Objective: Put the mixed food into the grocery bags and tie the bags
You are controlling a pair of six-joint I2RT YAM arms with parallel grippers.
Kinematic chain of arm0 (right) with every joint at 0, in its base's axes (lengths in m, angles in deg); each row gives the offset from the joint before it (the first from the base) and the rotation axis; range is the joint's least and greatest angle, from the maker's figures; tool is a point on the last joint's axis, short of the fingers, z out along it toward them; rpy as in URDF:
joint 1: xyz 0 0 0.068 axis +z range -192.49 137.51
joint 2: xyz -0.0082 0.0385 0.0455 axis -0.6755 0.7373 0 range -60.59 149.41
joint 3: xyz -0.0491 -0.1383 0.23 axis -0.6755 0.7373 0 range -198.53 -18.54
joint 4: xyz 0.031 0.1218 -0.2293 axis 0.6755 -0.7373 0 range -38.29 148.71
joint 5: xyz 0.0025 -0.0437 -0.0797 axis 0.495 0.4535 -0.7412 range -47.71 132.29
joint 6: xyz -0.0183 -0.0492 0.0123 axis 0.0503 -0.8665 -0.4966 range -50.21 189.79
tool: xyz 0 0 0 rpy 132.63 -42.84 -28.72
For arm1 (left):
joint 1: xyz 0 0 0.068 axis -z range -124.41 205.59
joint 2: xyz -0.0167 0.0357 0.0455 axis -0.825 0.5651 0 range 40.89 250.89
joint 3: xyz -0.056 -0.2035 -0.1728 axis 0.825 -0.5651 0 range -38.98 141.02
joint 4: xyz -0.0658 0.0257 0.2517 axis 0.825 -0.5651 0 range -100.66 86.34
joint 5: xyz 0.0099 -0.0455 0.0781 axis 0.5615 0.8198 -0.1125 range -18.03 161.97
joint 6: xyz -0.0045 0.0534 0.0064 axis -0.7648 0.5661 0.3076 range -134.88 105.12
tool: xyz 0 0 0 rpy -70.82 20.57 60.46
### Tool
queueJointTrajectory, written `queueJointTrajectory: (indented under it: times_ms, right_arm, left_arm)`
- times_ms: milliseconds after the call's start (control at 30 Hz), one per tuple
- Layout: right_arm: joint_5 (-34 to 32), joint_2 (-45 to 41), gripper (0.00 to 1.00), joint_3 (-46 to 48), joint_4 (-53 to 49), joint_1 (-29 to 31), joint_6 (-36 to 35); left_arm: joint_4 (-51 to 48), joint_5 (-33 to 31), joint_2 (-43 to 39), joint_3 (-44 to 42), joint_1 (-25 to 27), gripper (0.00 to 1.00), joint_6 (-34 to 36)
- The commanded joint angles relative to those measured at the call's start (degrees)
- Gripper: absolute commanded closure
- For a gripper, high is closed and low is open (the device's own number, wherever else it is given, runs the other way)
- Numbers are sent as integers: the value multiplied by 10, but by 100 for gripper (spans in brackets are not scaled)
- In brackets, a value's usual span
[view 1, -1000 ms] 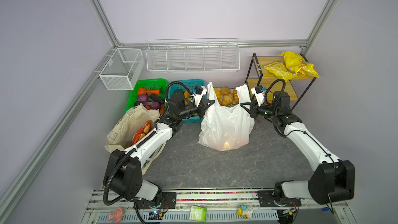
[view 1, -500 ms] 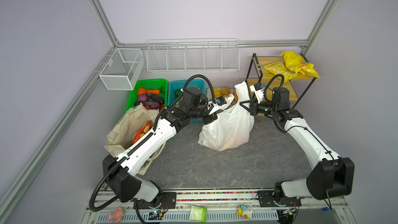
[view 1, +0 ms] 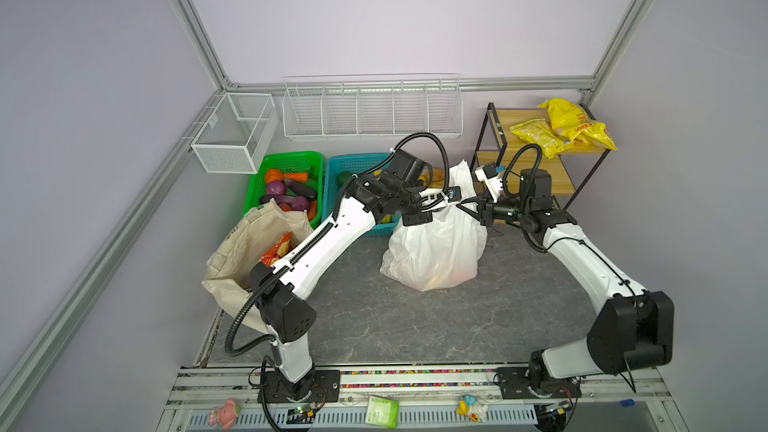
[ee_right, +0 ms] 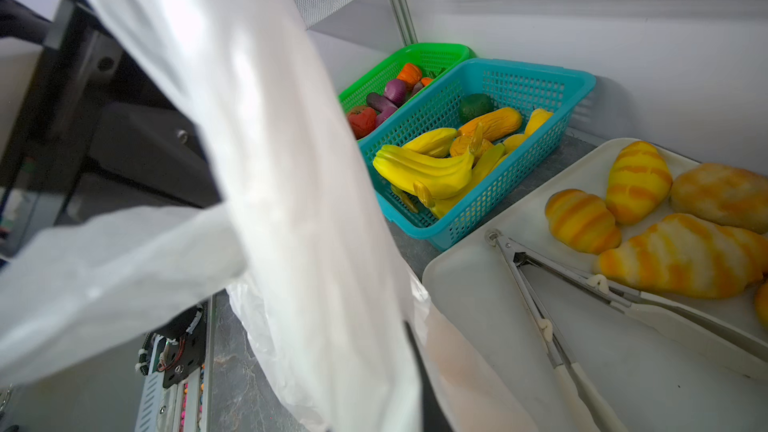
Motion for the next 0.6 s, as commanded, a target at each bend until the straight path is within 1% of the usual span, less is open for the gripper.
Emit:
queueJointTrajectory:
  times_ms: [0, 133, 333, 567]
  right_arm:
    - [33, -3, 85, 17, 41, 3, -19]
    - [30, -9, 81, 28, 57, 5, -20]
    - [32, -23, 68, 49, 91, 7, -15]
    - [44, -33, 57, 60, 114, 12, -16]
  left_arm:
    - [-61, -3, 22, 45, 3, 100, 30]
    - [-69, 2, 45, 78, 3, 100, 33]
    - [-75, 23, 68, 114, 3, 100, 39]
    - [-78, 31, 87, 137, 3, 100, 47]
